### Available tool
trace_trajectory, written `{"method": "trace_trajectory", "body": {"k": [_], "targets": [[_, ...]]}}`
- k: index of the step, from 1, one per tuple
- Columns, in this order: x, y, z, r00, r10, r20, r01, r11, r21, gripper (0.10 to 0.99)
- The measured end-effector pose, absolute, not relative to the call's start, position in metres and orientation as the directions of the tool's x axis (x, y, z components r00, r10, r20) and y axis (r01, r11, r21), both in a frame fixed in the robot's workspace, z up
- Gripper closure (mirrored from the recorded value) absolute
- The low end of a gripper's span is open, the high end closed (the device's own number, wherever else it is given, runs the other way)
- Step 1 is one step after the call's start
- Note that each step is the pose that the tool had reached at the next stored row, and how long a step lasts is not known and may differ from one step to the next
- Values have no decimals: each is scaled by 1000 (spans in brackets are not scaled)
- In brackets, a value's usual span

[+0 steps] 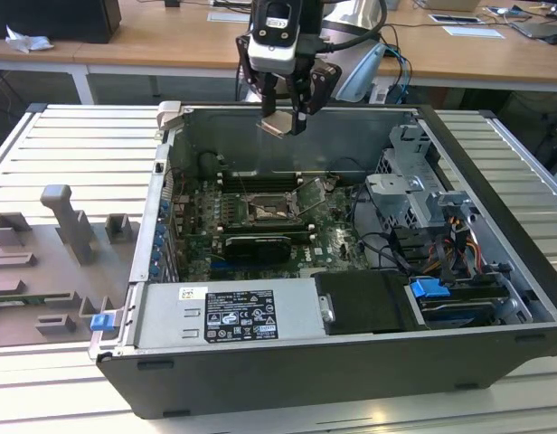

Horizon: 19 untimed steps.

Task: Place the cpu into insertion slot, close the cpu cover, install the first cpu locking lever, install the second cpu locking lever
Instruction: 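Place the cpu into insertion slot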

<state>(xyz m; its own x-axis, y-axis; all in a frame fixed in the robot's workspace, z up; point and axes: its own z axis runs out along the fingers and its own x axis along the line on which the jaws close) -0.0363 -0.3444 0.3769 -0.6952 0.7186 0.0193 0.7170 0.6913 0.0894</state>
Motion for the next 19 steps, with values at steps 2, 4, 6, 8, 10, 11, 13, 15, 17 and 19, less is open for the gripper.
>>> {"method": "trace_trajectory", "body": {"k": [2,4,6,8,10,11,13,15,17,19], "targets": [[-36,-344,377,-692,722,19,720,688,89,545],[-36,-344,377,-688,725,19,724,684,89,545],[-36,-344,376,-664,747,19,745,660,89,545],[-36,-344,376,-637,771,19,769,633,89,545],[-36,-344,376,-615,788,19,786,611,89,545],[-36,-344,376,-604,797,19,795,601,89,545],[-36,-344,375,-590,807,19,805,586,89,545],[-36,-344,375,-567,823,19,821,564,89,545],[-36,-344,375,-558,830,19,828,554,89,545],[-36,-344,375,-548,836,19,834,544,89,545]]}}
